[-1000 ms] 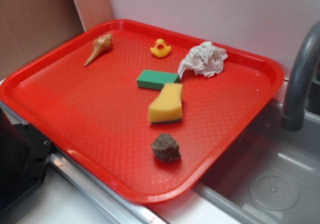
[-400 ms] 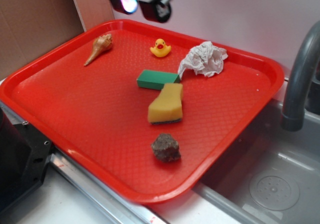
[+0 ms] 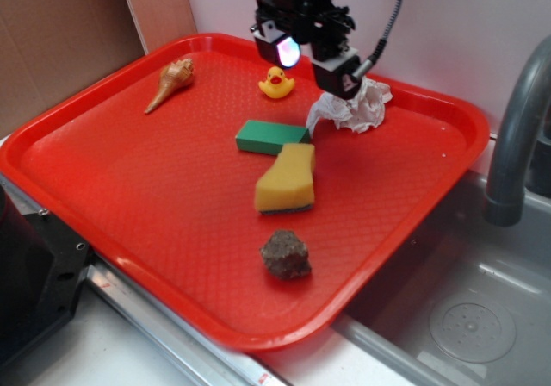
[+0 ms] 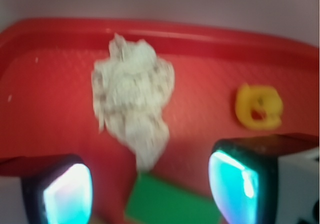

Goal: Grab the white paper.

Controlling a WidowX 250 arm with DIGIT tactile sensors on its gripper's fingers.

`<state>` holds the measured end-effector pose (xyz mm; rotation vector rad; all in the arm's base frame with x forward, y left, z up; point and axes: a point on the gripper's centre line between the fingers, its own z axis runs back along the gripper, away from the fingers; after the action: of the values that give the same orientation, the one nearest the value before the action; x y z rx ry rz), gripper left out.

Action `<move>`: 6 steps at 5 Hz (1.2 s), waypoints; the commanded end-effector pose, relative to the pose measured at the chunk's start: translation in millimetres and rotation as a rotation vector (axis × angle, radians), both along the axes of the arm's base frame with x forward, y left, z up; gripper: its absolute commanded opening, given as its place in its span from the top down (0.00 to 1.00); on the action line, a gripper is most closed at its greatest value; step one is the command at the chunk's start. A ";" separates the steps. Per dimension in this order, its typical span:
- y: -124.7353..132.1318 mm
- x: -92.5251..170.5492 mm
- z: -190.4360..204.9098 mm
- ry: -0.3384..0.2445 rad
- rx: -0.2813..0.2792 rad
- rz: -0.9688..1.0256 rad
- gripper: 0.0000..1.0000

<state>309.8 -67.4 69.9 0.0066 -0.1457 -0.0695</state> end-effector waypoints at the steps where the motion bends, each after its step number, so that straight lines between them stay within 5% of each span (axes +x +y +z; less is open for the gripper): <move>1: -10.9 32.4 -16.7 -0.045 0.004 -0.058 0.00; 2: -11.0 37.1 -27.2 -0.042 -0.040 -0.105 0.00; 3: -7.7 35.1 -27.6 -0.043 -0.029 -0.090 1.00; 6: 26.2 -15.9 22.7 -0.114 0.030 0.040 1.00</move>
<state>285.7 -38.9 78.3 0.0529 -0.1919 -0.0311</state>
